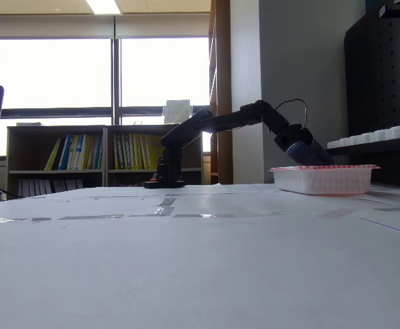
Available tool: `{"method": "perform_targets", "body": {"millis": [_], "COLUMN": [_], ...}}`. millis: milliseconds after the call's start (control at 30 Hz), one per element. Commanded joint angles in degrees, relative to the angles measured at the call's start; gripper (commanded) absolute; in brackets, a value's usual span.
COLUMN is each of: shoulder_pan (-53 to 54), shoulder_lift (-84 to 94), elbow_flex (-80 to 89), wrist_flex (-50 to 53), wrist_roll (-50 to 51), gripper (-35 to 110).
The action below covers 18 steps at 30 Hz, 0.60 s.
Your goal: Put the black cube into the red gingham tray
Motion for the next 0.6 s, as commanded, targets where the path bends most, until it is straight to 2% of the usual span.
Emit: {"method": "perform_targets", "body": {"millis": [0, 67, 200, 367, 567], "shoulder_pan": [4.0, 7.1, 15.3, 29.1, 43.9], "shoulder_lift": [-28.1, -39.5, -67.1, -101.3, -125.8], "elbow_flex": [-2.5, -11.1, -41.2, -82.4, -125.1], "wrist_flex": [0.4, -3.3, -12.9, -17.8, -18.4], "wrist_roll": [-2.5, -2.5, -2.3, -1.5, 10.4], "gripper": [27, 20, 0, 0, 0]}}
